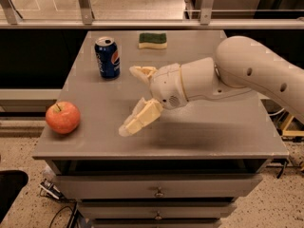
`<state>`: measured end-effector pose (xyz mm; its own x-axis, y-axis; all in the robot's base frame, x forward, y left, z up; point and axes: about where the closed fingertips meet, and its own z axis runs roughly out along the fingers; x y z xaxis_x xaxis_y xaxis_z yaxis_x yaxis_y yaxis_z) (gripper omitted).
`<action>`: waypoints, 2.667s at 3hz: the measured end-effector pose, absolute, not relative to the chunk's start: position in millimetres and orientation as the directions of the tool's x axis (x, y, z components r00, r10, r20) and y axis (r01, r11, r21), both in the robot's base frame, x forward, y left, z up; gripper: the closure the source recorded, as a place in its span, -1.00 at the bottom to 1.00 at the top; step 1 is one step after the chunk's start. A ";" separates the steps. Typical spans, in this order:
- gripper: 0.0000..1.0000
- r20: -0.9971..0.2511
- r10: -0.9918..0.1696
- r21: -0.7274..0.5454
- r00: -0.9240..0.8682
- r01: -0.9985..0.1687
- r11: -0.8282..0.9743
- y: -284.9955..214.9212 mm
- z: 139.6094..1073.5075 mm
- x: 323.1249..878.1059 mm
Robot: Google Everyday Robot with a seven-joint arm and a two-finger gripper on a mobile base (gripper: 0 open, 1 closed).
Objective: Pick apple
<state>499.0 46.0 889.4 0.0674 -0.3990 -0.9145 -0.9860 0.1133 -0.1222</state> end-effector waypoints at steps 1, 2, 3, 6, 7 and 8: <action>-1.00 -0.910 -0.409 -0.110 0.060 -0.989 0.100 70.8 882.5 499.6; -1.00 -0.915 -0.402 -0.089 0.046 -0.992 0.089 98.1 874.5 499.1; -1.00 -0.920 -0.390 -0.057 0.023 -0.995 0.076 122.2 864.0 497.8; -1.00 -0.956 -0.290 0.033 -0.036 -0.999 0.016 170.9 848.4 486.4; -1.00 -0.969 -0.246 0.024 -0.020 -1.000 -0.016 182.5 851.4 482.1; -0.63 -0.975 -0.221 0.017 -0.008 -0.999 -0.039 192.1 850.9 479.7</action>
Offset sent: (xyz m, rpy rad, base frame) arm 0.0021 0.0790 -0.0249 0.0096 0.0592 0.0331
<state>479.7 192.1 850.9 -0.0082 -0.2213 -0.9752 -0.9991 -0.0395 0.0173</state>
